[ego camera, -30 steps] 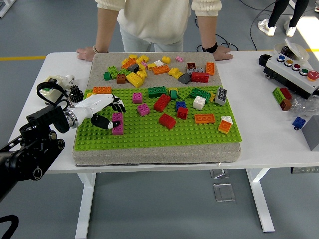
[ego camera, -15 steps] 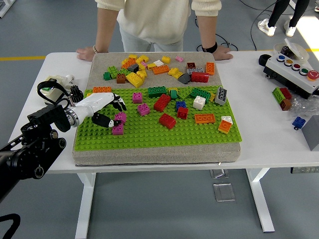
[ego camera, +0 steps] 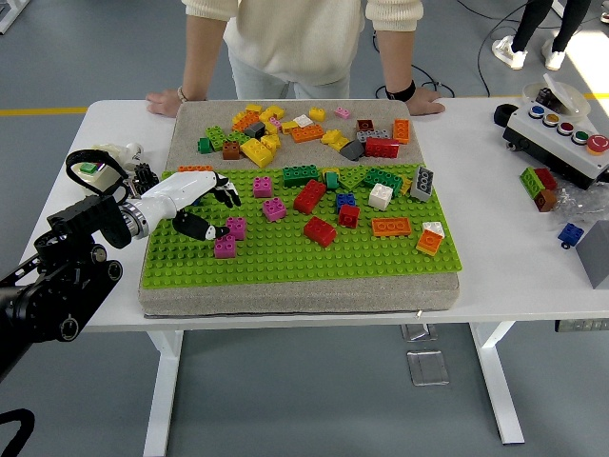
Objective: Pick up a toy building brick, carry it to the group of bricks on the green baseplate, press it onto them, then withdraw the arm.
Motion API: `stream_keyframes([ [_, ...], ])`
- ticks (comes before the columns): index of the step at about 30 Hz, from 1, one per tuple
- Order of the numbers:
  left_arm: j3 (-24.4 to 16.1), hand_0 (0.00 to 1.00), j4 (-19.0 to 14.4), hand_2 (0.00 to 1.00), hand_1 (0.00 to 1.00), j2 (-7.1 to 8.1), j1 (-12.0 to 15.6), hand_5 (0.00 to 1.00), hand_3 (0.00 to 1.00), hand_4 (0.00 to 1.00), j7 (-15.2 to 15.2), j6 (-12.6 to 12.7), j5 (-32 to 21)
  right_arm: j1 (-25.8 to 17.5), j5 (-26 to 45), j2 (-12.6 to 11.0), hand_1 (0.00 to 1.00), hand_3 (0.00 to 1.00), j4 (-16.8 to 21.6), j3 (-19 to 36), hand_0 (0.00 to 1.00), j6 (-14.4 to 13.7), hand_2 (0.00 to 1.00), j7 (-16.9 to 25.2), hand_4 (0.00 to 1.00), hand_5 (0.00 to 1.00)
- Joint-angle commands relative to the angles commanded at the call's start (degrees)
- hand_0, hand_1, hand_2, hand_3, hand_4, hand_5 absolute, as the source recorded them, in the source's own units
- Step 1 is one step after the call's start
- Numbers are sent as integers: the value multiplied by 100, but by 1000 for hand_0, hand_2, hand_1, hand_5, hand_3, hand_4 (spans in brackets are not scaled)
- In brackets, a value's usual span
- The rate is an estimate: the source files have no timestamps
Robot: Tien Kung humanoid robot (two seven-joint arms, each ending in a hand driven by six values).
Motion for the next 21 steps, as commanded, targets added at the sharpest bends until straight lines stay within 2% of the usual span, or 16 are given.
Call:
stream_keyframes([
  [6, 83, 719, -187, 604, 660, -22, 31, 2, 604, 825, 33, -102, -14, 18, 10, 4, 675, 652, 0, -18, 753, -9, 724, 9, 910, 489],
  [7, 96, 764, -192, 645, 723, -28, 33, 26, 604, 897, 35, -119, -15, 20, 13, 4, 675, 651, 0, -22, 753, -10, 724, 10, 910, 489],
  [12, 177, 764, -160, 645, 723, -71, 10, 26, 604, 897, 63, -230, -42, 20, 18, -5, 675, 651, 0, -28, 753, -4, 724, 6, 910, 489],
  [13, 187, 894, -124, 798, 814, -86, -7, 326, 608, 998, 85, -250, -47, 21, 20, -7, 676, 651, 0, -27, 753, -3, 724, 5, 910, 488],
  [18, 233, 894, 20, 798, 814, -123, -67, 326, 608, 998, 154, -271, -88, 29, 26, -6, 676, 651, 0, -31, 753, -5, 724, 7, 910, 488],
  [19, 234, 923, 54, 826, 839, -132, -79, 394, 613, 998, 166, -279, -92, 30, 27, -5, 675, 651, 0, -33, 751, -7, 724, 9, 910, 488],
  [21, 246, 923, 87, 826, 839, -138, -93, 394, 613, 998, 177, -288, -99, 31, 27, -6, 675, 651, 0, -41, 751, -7, 724, 7, 910, 488],
])
